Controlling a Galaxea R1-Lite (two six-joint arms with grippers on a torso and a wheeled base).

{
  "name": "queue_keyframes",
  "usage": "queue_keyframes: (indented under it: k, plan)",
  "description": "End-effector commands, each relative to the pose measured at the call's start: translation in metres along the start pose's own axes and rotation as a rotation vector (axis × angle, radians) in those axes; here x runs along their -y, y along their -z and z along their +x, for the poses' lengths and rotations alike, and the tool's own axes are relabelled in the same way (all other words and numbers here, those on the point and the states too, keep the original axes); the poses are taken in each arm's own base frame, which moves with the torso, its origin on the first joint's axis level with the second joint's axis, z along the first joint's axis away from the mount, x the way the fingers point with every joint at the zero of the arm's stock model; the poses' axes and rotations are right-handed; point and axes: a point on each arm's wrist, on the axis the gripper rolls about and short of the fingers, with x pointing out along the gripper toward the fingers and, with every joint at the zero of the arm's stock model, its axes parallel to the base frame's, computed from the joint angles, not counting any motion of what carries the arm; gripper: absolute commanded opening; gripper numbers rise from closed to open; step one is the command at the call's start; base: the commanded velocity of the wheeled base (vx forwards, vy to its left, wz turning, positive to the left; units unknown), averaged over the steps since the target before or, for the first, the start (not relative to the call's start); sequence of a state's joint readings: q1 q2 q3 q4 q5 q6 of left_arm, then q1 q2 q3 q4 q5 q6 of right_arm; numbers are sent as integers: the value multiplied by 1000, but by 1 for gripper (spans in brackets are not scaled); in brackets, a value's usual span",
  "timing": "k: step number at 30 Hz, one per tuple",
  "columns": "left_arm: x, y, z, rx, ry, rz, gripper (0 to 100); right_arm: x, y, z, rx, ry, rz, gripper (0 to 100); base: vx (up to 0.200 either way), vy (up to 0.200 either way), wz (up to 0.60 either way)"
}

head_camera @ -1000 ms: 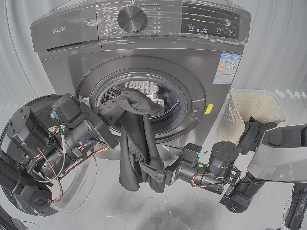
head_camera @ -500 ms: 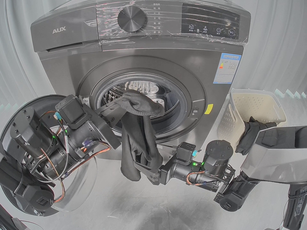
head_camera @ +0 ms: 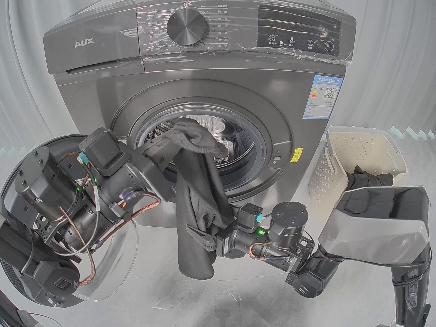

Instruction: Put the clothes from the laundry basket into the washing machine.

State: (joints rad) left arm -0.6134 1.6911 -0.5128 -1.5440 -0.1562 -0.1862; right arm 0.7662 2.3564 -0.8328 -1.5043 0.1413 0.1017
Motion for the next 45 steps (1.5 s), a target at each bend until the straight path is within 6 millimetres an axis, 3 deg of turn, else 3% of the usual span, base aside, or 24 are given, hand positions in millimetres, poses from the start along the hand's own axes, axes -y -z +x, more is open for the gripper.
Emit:
queue_keyframes:
  k: [1, 7, 8, 20, 25, 29, 35, 44, 45]
  plan:
    - [8, 2, 11, 28, -44, -11, 0, -1, 17, 15, -18, 35, 3, 100, 0, 0, 0]
    - [12, 1, 11, 33, -36, -18, 0, 0, 25, 25, -6, 68, 11, 100, 0, 0, 0]
    - [13, 1, 11, 35, -36, -18, 0, 1, 25, 26, -1, 70, 11, 0, 0, 0, 0]
    - [9, 3, 5, 18, -55, -18, 0, 11, -3, 21, 76, 96, 16, 0, 0, 0, 0]
    - [-3, -1, -7, 13, -114, -3, 0, 39, -36, 1, 131, 192, 19, 0, 0, 0, 0]
    - [-11, 14, -25, -78, -148, 1, 0, 55, -59, -15, 176, 236, 10, 0, 0, 0, 0]
    - [-9, 37, -46, -210, -144, -18, 0, 50, -93, -27, 253, 233, -3, 0, 0, 0, 0]
    - [-10, 72, -70, -413, -128, 1, 0, 40, -99, -31, 266, 207, -10, 0, 0, 0, 0]
    - [-10, 73, -72, -422, -127, 2, 100, 40, -100, -31, 266, 207, -10, 0, 0, 0, 0]
